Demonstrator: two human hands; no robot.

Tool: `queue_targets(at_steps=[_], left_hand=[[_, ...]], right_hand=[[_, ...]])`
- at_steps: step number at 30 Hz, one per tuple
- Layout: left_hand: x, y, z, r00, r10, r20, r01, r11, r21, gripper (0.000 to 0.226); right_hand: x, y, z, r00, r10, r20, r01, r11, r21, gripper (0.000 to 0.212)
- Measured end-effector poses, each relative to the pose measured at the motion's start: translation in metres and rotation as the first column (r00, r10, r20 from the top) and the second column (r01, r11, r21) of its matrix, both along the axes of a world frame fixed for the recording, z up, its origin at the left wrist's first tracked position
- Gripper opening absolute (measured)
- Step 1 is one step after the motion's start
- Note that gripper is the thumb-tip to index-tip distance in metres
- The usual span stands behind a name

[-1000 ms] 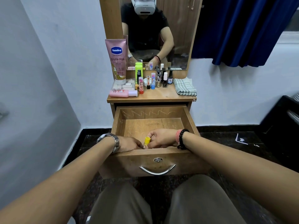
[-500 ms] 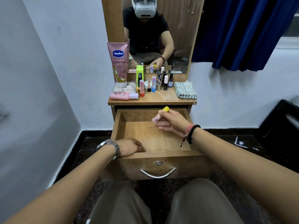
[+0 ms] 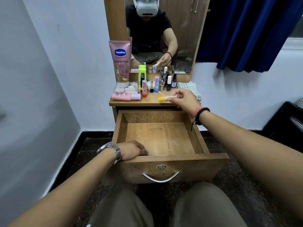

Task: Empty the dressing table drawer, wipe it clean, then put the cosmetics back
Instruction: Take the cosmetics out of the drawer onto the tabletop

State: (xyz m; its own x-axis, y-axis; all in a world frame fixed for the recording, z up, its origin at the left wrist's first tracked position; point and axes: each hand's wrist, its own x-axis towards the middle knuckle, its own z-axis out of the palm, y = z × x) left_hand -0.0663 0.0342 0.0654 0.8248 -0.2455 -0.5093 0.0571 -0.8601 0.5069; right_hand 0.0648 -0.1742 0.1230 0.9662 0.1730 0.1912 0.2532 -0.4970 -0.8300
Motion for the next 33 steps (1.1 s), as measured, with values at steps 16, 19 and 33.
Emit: queue_targets(at_steps=[16,19,33], left_hand=[[0.003,-0.004,0.000,0.961,-0.269,-0.060,0.275,0.926,0.257,0.040],[0.002,-0.004,0.001,0.960,-0.278,-0.041,0.280,0.927,0.249,0.041],[-0.003,-0.006,0.009,0.961,-0.274,-0.029,0.273,0.933,0.234,0.041]], right_hand=[[0.060,0.072,0.028,0.973,0.028,0.229,0.019,0.980,-0.198,0.041],[0.066,0.081,0.028,0.969,0.022,0.247,0.036,0.973,-0.226,0.041],[0.079,0.094,0.021,0.966,0.023,0.259,0.054,0.956,-0.287,0.043]])
